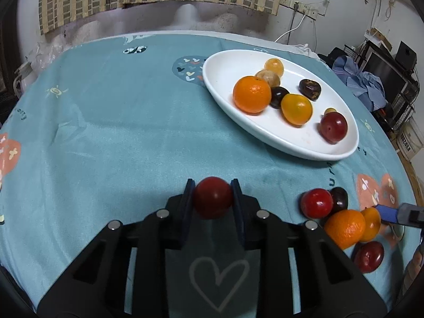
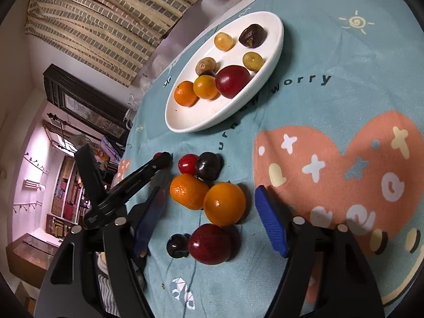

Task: Organize fruits
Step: 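Grasp the orange with the right tool while the left tool holds the tomato, then lower the tomato and orange onto the white plate and open both tools, then grasp the dark plum with the left tool while the right tool grasps the large red plum, then lower both plums onto the white plate and open both tools, then grasp the last mandarin with the right tool and lift it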

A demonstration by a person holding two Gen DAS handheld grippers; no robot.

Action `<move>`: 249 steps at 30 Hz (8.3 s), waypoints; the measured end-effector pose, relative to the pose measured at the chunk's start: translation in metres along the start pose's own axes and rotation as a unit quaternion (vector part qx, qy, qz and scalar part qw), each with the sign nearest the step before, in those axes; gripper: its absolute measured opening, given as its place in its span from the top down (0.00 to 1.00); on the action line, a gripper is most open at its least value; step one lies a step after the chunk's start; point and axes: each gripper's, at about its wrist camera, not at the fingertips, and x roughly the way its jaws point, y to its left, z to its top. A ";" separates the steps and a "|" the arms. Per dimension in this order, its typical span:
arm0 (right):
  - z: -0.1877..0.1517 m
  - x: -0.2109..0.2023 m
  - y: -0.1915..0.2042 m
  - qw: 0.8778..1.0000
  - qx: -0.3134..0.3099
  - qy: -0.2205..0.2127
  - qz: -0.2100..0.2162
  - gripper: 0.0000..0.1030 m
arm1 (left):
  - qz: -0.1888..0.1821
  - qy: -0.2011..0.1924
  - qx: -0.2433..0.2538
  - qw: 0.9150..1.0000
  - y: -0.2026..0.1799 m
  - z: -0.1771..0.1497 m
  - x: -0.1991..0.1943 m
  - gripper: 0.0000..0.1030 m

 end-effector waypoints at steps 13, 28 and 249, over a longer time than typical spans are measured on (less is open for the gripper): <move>-0.007 0.018 0.001 0.998 -0.035 0.020 -0.041 0.63 | -0.031 -0.006 0.000 0.999 -0.011 -0.028 -0.031 0.73; 0.004 -0.016 0.006 0.999 -0.028 -0.035 -0.020 0.63 | -0.067 -0.032 0.029 0.997 -0.044 -0.028 -0.051 0.73; -0.020 0.072 0.062 0.967 -0.221 -0.014 -0.129 0.61 | 0.066 -0.146 0.005 0.987 -0.044 -0.035 -0.105 0.02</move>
